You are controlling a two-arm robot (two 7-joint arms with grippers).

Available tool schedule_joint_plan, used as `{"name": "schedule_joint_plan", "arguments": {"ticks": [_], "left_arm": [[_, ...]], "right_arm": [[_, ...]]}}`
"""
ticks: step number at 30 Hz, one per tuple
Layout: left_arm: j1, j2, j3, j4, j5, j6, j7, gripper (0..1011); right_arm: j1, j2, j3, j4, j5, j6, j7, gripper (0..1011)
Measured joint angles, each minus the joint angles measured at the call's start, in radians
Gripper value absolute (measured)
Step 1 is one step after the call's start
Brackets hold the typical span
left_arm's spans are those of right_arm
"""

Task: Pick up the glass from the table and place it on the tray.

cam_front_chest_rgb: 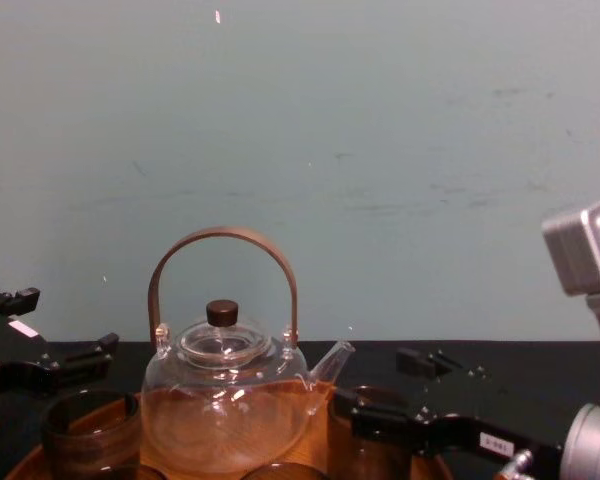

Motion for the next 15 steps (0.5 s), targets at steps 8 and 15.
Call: {"name": "schedule_joint_plan", "arguments": {"ticks": [8, 15], "left_arm": [[0.000, 0.000, 0.000, 0.000, 0.000, 0.000, 0.000, 1001], [0.000, 0.000, 0.000, 0.000, 0.000, 0.000, 0.000, 1001]], "right_arm": [[-0.046, 0.032, 0.012, -0.102, 0.012, 0.001, -0.010, 1002], [-0.092, 0.067, 0.040, -0.175, 0.027, 0.000, -0.028, 1002]]}}
